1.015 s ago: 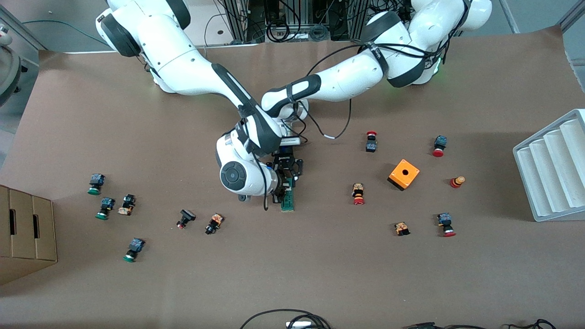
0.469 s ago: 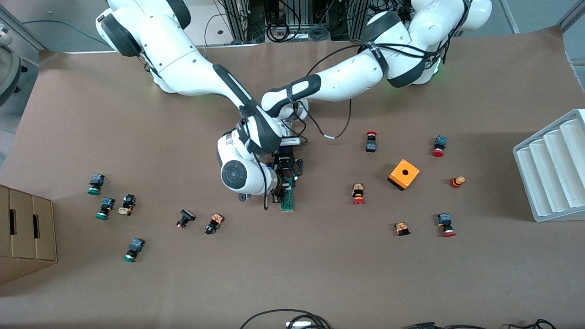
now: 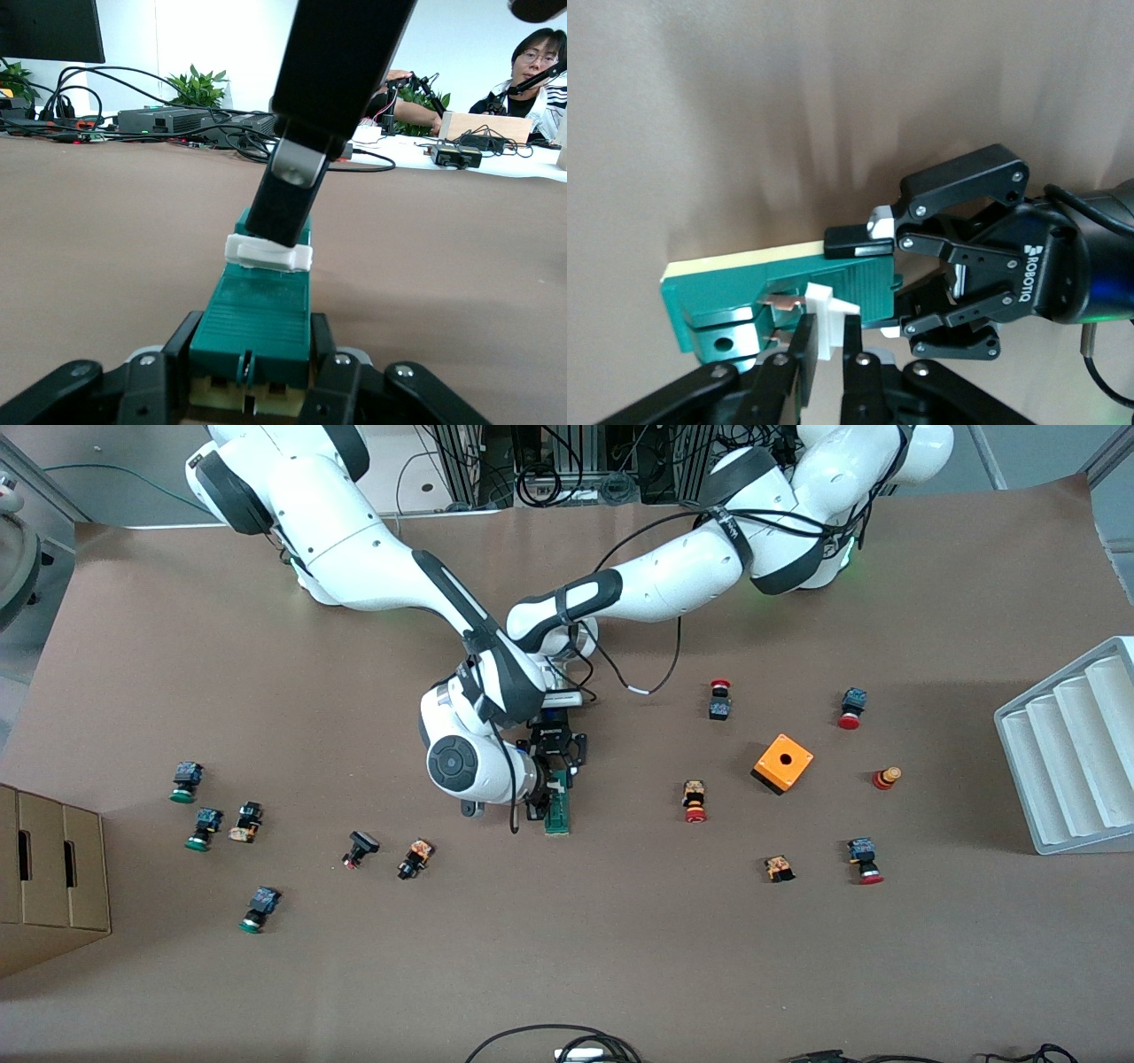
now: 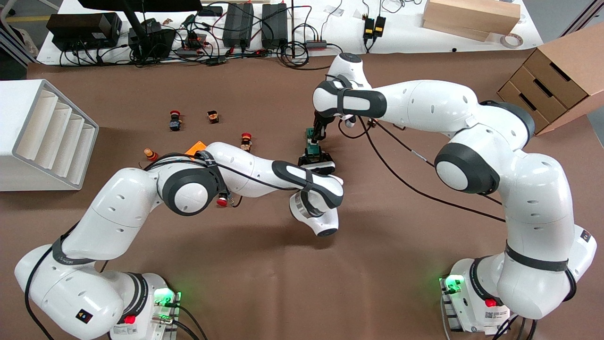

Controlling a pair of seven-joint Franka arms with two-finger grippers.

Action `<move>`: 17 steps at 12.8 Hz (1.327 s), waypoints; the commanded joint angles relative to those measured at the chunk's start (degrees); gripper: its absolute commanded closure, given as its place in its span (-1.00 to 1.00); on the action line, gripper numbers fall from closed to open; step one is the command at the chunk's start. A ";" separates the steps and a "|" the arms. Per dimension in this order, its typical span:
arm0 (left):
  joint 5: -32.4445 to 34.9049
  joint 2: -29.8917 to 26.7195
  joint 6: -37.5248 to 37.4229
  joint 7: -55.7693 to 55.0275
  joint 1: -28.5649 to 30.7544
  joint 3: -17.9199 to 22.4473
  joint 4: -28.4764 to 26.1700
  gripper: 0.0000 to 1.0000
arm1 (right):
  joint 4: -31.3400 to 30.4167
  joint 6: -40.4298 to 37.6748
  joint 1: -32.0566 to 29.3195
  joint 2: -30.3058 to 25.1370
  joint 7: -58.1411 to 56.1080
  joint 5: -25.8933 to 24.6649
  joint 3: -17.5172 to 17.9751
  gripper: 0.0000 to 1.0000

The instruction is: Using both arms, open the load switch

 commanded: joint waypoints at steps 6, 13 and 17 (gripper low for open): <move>-0.51 1.35 1.10 -0.30 -0.66 0.12 0.99 -0.09 | -0.40 -6.30 -5.04 -9.82 -4.85 -4.85 0.18 -0.92; -0.60 1.00 1.11 1.10 -0.49 0.12 0.99 -1.00 | -2.16 -21.05 -16.71 -22.47 -40.93 -14.54 0.00 -1.00; -3.14 -0.49 1.19 1.89 -0.57 0.12 0.29 -1.00 | -3.03 -28.52 -27.17 -29.68 -75.28 -16.65 -0.26 -1.00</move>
